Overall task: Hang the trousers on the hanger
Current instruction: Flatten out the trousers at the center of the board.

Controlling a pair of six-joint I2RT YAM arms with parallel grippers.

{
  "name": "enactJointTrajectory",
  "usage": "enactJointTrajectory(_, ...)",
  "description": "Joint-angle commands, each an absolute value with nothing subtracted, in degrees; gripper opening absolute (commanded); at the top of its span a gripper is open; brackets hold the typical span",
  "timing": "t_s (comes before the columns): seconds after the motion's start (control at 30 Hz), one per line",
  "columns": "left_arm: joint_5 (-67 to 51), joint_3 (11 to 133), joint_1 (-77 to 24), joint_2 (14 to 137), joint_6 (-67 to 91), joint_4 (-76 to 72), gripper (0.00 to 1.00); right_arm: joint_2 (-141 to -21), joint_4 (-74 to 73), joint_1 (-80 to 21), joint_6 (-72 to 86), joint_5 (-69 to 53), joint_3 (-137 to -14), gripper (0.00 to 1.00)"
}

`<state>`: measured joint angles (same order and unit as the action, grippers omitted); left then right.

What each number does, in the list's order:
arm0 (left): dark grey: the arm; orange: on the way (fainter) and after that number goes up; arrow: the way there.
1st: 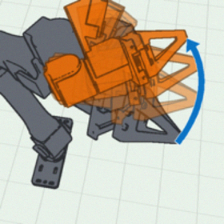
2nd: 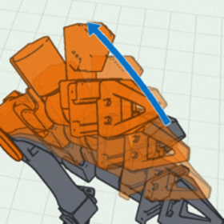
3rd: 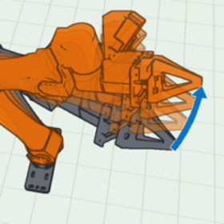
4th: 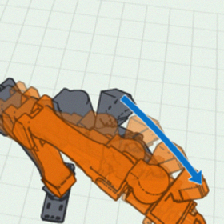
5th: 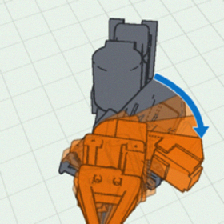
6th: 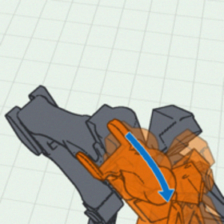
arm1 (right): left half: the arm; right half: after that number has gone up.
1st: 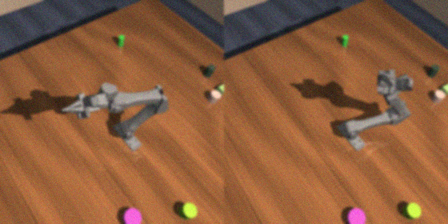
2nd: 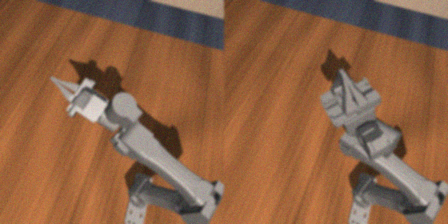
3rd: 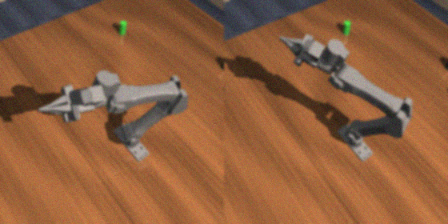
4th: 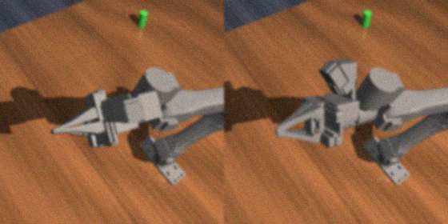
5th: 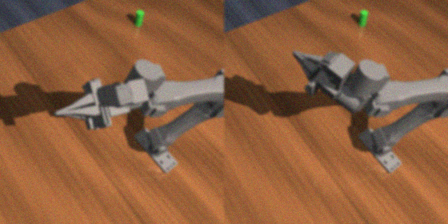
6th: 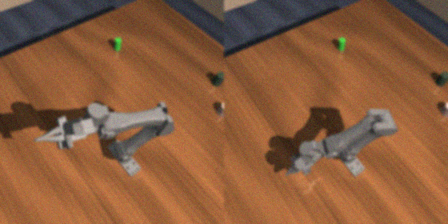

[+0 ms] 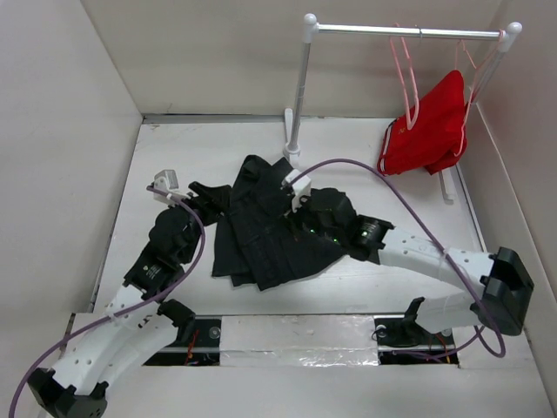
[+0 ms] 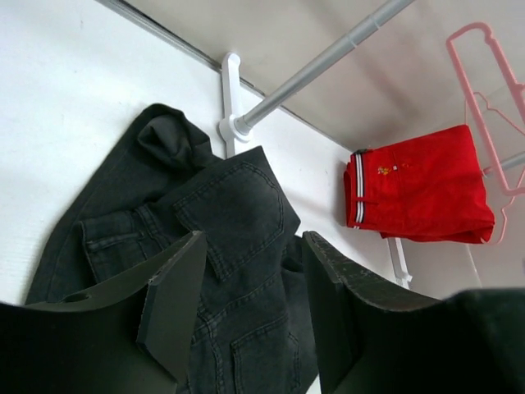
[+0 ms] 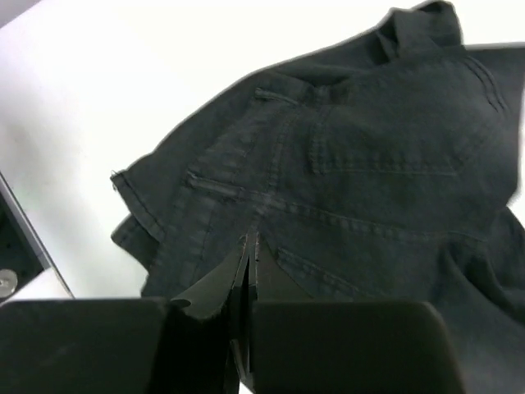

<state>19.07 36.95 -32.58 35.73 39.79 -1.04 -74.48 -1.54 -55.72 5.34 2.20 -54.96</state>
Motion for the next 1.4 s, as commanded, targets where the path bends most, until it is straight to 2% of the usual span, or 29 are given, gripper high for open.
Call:
enactJointTrajectory(0.0,22.2,39.5,-32.5,31.6,38.8,-0.2,0.47,-79.3,3.2,-58.8,4.0,2.6,-61.2,0.0)
enactJointTrajectory(0.17,27.8,36.7,-32.5,24.5,41.0,2.8,0.27,-90.8,3.0,-61.1,4.0,6.5,-68.2,0.0)
enactJointTrajectory(0.27,29.4,36.6,-32.5,22.3,41.8,5.1,0.21,-94.0,3.2,-61.7,3.4,8.3,-70.1,0.02)
enactJointTrajectory(0.33,30.6,36.5,-32.5,21.5,42.6,6.8,0.17,-101.1,1.3,-62.3,2.3,11.4,-76.2,0.18)
enactJointTrajectory(0.37,30.8,36.7,-32.5,21.1,43.1,7.6,0.13,-102.8,0.4,-62.3,2.1,12.4,-78.0,0.35)
enactJointTrajectory(0.47,32.4,37.4,-32.5,19.8,44.2,11.7,0.11,-108.8,-2.2,-62.3,1.2,13.3,-83.7,0.6)
enactJointTrajectory(0.6,33.5,36.9,-32.5,17.6,45.2,14.5,0.13,-116.3,-5.3,-62.3,0.6,15.8,-91.5,0.65)
enactJointTrajectory(0.77,34.0,35.9,-32.5,16.9,46.7,15.5,0.22,-123.7,-8.3,-62.3,-1.4,19.2,-99.7,0.64)
enactJointTrajectory(0.87,33.6,35.3,-32.5,17.4,47.5,16.4,0.33,-127.2,-8.4,-62.3,-2.2,22.7,-102.5,0.63)
enactJointTrajectory(0.9,32.7,34.2,-32.5,17.4,47.9,16.3,0.4,-129.0,-8.9,-62.3,-2.3,23.5,-103.9,0.63)
enactJointTrajectory(1.13,31.6,30.4,-32.5,16.4,51.0,17.0,0.43,-134.7,-9.2,-62.3,-2.0,29.6,-106.6,0.56)
enactJointTrajectory(1.23,31.9,30.5,-32.5,15.8,51.2,17.7,0.42,-134.9,-7.7,-62.3,-1.1,32.6,-106.3,0.42)
enactJointTrajectory(1.33,32.0,30.1,-32.5,14.9,51.4,17.5,0.42,-133.8,-5.9,-62.3,-0.4,33.5,-105.6,0.17)
enactJointTrajectory(1.37,31.9,30.1,-32.5,14.9,51.4,17.6,0.42,-133.1,-5.6,-62.3,-0.3,34.1,-105.4,0.06)
